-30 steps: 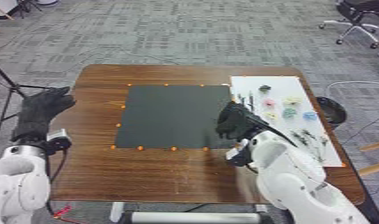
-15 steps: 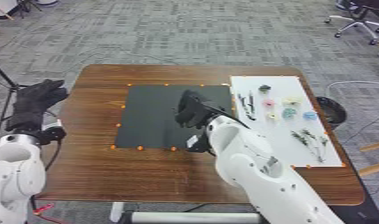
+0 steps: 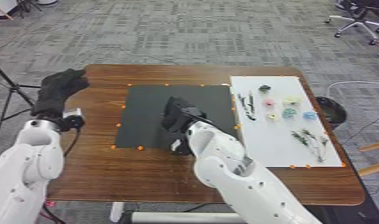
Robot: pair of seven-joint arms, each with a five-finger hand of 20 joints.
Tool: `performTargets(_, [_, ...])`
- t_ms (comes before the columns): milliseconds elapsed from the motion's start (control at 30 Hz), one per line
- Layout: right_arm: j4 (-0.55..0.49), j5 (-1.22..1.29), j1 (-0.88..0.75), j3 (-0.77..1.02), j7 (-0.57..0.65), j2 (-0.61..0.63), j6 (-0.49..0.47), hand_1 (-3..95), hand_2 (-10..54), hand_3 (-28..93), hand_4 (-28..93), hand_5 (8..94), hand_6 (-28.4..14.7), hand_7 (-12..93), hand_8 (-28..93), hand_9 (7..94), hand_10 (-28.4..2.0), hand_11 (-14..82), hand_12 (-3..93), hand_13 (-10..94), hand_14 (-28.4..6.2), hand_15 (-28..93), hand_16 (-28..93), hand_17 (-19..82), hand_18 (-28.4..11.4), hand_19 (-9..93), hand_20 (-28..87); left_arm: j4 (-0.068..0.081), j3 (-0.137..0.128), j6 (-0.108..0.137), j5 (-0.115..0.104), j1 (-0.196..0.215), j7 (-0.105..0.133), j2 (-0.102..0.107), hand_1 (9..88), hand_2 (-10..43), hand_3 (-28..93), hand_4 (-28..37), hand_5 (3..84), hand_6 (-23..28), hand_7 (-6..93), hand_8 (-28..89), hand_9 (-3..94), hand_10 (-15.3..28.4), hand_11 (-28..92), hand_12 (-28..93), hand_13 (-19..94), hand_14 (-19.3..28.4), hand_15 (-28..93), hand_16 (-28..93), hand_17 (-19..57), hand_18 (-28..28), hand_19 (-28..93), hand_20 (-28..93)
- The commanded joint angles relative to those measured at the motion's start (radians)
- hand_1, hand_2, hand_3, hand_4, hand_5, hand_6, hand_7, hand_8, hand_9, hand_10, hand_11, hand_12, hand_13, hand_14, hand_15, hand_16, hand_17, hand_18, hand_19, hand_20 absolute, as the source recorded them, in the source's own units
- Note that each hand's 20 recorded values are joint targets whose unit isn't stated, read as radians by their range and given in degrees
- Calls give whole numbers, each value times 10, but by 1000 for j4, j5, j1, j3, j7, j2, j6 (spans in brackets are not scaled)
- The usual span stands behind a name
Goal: Arrange flowers
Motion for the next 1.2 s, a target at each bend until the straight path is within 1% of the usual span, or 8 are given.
performTargets(33, [38,30,-8,-9,25,-40,26,588,-95,512,73,773,-37,293,314,937,-111,392,291,937,33,683,209,705,-117,840,405,14,32,-48,5,-43,10,-32,279,56,641,-204,507,60,187,-71,507,155,250,123,420,201,228,9,90,157,206,190])
performTargets(333, [54,176,-1,-44,62,-44,57,594,-95,501,57,771,-33,290,300,937,-104,364,266,937,33,668,215,698,-119,839,401,27,39,-50,0,-30,-7,-55,278,55,643,-203,505,61,186,-70,503,154,249,124,415,199,223,11,87,156,202,190])
performTargets(467, [58,175,-1,-58,50,-40,105,594,-95,496,39,769,-32,280,296,937,-97,325,245,937,26,643,225,693,-116,829,393,15,42,-50,0,-13,-10,-63,279,54,642,-203,505,61,185,-70,502,154,249,124,413,200,223,11,85,157,201,189])
performTargets(633, [63,172,-2,-36,33,-40,83,545,-95,510,41,767,-27,224,289,935,-109,234,216,937,16,606,241,680,-125,814,384,-25,27,-55,11,41,-10,-71,277,50,644,-198,501,63,181,-70,496,154,246,124,406,198,220,11,79,154,194,186])
performTargets(800, [33,235,6,-18,14,-1,56,524,-95,506,39,757,-32,203,286,923,-115,209,214,937,7,576,246,666,-132,806,378,-80,-29,-77,35,142,-13,-99,277,45,644,-196,497,62,180,-68,489,155,246,126,394,197,211,13,73,149,179,182])
performTargets(900, [-10,362,14,-16,-1,52,78,473,-73,524,10,725,-38,193,270,891,-125,196,218,937,-15,506,296,632,-143,797,362,-89,-63,-87,34,195,-21,-106,276,39,644,-195,494,62,181,-68,481,153,244,125,387,194,205,13,69,149,175,182])
performTargets(1000, [-59,491,3,3,-27,116,62,337,17,545,-20,647,-55,203,-13,786,-166,158,213,839,-92,348,347,467,-208,678,347,-84,-84,-65,28,224,-21,-109,277,38,642,-196,492,61,180,-68,476,153,243,125,381,194,199,16,67,147,169,181])
performTargets(1200, [-137,704,-75,66,-151,242,-15,206,49,580,-44,550,-61,153,-25,597,-190,81,190,607,-186,260,286,281,-229,476,372,-66,-111,-44,33,245,-8,-114,275,33,643,-196,491,58,178,-69,473,152,237,122,376,187,184,18,62,141,144,174])
